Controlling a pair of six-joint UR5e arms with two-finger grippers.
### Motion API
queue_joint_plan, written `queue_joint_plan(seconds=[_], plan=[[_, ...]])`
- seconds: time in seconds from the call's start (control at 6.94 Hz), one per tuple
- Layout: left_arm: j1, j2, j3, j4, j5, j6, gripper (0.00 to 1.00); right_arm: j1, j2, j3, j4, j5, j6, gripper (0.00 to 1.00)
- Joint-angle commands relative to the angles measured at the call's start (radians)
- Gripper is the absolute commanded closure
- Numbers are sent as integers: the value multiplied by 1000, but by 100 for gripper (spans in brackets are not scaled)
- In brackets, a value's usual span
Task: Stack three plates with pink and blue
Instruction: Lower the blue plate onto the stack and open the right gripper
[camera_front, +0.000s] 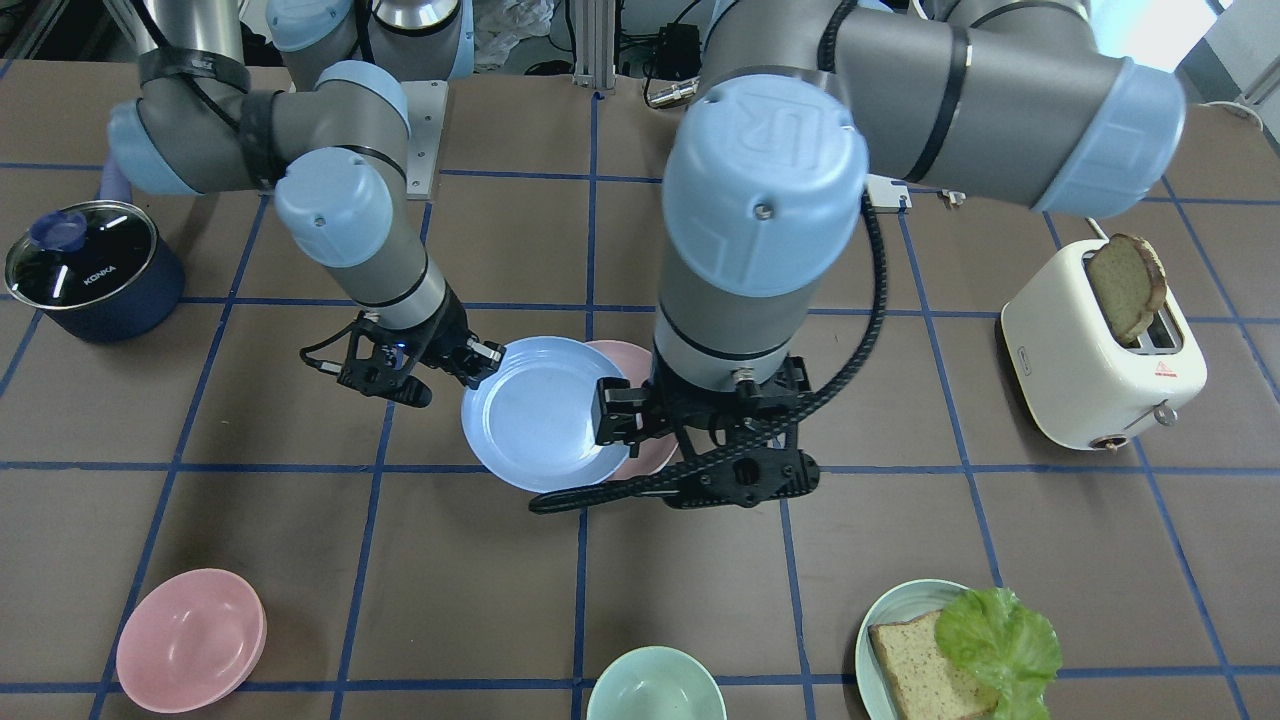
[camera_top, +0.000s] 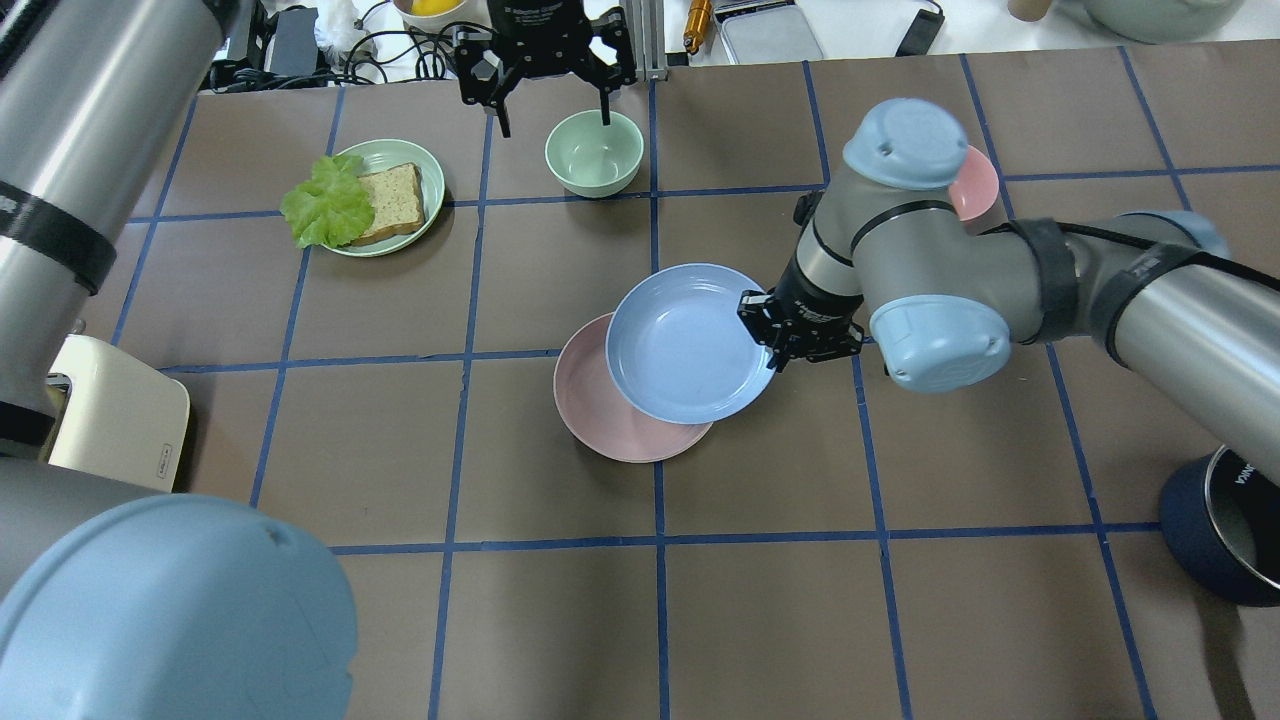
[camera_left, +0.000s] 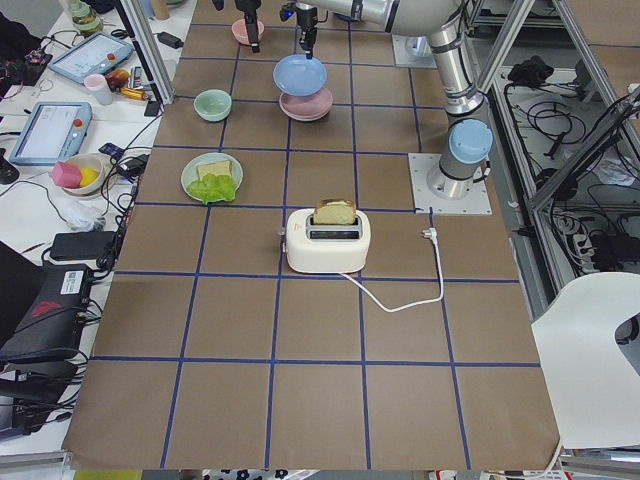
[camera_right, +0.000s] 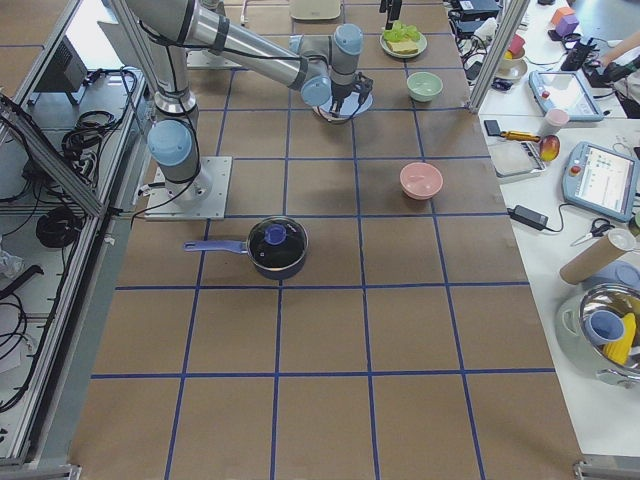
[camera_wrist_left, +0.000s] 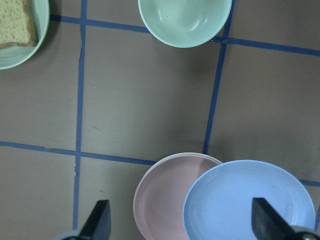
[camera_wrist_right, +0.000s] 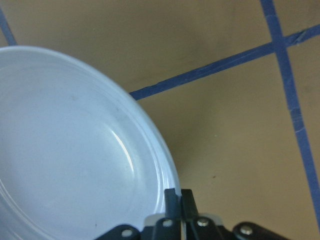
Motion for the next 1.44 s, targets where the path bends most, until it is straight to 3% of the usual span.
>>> queue_joint_plan(seconds=[0.0, 0.14, 0.29, 0.43, 0.58, 0.86, 1.15, 1.3], plan=[[90, 37, 0, -49, -2, 177, 0, 64, 33, -3, -39, -2, 115, 100], [115, 46, -2, -52, -6, 262, 0, 64, 42, 3, -39, -2, 109, 100], [127, 51, -2, -51, -15, 352, 0, 64, 41, -1, -39, -1, 115, 94], [133, 56, -3, -52, -9, 373, 0, 61, 44, -4, -40, -22, 120, 33], [145, 63, -6, -54, -11, 376, 0, 27, 36, -15, -42, -25, 99, 0], [153, 112, -104, -46, -17, 376, 0, -23, 33, -152, 88, -83, 15, 0], [161, 178, -236, 53, -17, 382, 0, -30, 22, -359, 331, -230, -111, 0], [167, 216, -289, 64, -15, 400, 0, -33, -20, -433, 439, -231, -203, 0]])
